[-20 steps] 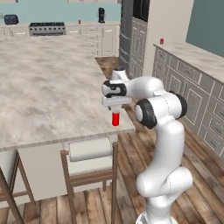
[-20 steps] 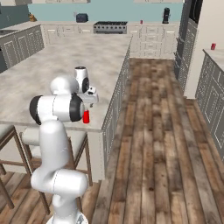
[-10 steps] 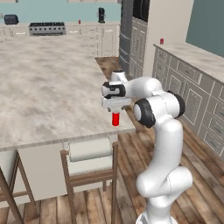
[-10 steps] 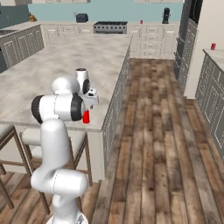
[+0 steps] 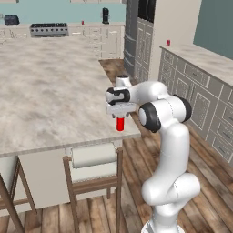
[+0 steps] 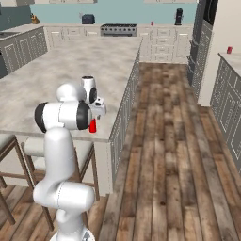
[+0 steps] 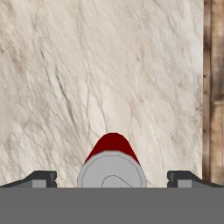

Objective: Four empty soda cans are scattered around the kitchen. Gather all the cans and cluster them next to the stove for recycling.

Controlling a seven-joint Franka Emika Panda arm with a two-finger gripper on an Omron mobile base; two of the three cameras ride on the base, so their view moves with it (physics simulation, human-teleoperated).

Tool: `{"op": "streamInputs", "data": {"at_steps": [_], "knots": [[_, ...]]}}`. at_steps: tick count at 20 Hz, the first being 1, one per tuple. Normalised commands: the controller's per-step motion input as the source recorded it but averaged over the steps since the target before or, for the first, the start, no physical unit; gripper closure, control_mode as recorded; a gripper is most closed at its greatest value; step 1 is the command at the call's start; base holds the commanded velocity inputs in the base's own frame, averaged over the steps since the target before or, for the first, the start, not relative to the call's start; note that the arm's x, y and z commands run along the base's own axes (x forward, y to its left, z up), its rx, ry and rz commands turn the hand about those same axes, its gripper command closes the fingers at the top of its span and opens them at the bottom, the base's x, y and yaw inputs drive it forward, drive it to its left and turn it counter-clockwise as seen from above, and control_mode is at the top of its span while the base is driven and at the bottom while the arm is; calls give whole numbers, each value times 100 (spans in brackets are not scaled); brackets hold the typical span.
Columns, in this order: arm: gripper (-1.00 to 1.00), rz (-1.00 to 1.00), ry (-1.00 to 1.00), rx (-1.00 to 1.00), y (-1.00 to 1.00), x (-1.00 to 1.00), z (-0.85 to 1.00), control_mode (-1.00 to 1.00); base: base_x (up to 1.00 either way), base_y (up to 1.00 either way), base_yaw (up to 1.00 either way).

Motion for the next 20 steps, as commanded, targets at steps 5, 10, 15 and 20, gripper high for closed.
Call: {"op": "streamInputs", "data": {"at_steps": [5, 10, 15, 20], "knots": [[-100, -1, 0, 0, 0, 0, -11, -100, 0, 0, 0], [-100, -2, 0, 0, 0, 0, -9, -100, 0, 0, 0], [-100, -2, 1, 0, 0, 0, -10, -100, 0, 0, 0], [-100, -3, 1, 0, 0, 0, -9, -100, 0, 0, 0]]}}
